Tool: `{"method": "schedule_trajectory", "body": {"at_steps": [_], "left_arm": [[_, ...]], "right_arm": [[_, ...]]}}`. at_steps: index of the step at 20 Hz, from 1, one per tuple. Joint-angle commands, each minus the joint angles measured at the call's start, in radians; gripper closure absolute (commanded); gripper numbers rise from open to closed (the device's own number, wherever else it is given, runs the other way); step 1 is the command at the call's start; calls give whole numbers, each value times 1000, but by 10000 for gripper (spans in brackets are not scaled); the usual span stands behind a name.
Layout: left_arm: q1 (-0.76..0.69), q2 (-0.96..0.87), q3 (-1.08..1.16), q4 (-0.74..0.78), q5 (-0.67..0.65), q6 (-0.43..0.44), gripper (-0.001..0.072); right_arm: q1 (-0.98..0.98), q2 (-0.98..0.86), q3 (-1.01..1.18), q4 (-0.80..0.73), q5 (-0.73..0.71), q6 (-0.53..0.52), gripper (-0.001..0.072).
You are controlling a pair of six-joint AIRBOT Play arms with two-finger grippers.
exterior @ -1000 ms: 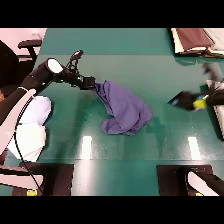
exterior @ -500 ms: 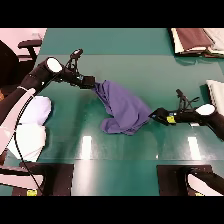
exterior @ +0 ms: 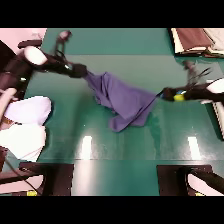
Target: Fold the shirts.
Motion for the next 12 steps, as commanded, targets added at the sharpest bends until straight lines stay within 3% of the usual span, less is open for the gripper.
{"method": "schedule_trajectory", "body": {"at_steps": [1,8,12], "left_arm": [[23,182,107,40,-35,43,680],[23,503,397,32,-79,64,680],[23,546,502,32,-130,63,681]], "right_arm": [[-108,157,216,-85,130,-4,698],[-272,367,624,-89,283,7,699],[-390,350,797,-113,400,25,699]]}}
